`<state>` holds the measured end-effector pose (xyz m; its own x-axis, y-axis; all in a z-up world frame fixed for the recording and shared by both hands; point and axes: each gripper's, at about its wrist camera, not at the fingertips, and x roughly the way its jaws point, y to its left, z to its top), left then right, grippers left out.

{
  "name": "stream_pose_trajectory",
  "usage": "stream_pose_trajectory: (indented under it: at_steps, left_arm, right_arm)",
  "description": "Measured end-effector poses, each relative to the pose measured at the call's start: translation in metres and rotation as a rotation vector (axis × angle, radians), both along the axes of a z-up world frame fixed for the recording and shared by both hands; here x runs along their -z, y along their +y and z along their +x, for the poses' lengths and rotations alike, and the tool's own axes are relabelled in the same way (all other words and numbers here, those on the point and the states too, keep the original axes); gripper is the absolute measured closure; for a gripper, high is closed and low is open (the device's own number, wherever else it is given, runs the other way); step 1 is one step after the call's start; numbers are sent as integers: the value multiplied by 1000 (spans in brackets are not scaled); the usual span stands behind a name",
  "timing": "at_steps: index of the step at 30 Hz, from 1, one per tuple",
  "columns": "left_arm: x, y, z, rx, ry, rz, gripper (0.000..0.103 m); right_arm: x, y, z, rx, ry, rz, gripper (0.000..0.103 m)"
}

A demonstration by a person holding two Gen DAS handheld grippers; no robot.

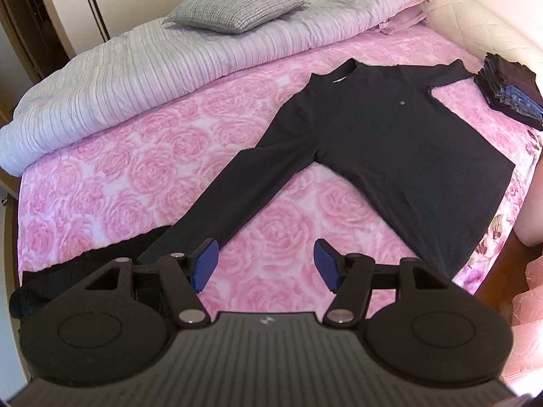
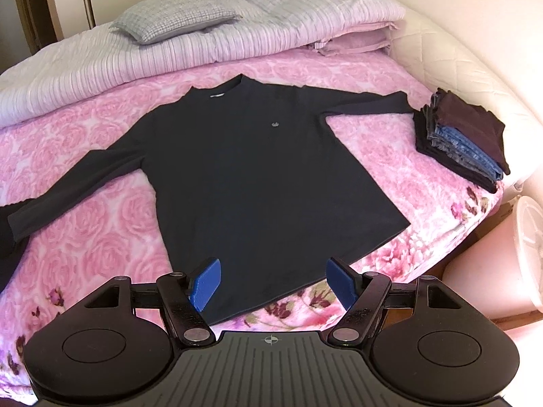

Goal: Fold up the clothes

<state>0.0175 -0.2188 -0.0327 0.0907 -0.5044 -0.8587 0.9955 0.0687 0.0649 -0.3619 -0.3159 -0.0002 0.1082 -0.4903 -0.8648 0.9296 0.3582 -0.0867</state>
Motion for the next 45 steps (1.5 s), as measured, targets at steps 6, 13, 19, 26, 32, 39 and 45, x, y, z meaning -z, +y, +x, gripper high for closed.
stream_pose_trajectory:
  at_steps: [6, 13, 19, 26, 32, 39, 45]
  left_arm:
    - [8, 12, 10, -24, -31, 32, 43]
    - [24, 40, 51, -121, -65, 88, 30]
    - [38, 63, 93, -158, -112, 100, 23]
    - [74, 68, 155, -141, -84, 66, 19]
    - [122, 70, 208, -128, -77, 45, 19]
    - [168, 70, 257, -177, -22, 45, 19]
    - [183, 73, 272, -212, 1, 39, 19]
  right_arm:
    - [7, -8, 11, -67, -30, -3, 30]
    - [28, -12, 78, -386, -91, -30, 31]
    - [68, 10, 168, -712, -108, -27, 31]
    - [122, 54, 282, -996, -141, -89, 31]
    - [207, 85, 378, -1149, -81, -204, 57]
    - [291, 109, 451, -1385, 75, -336, 59]
    - [322, 103, 466, -1447, 152, -376, 97]
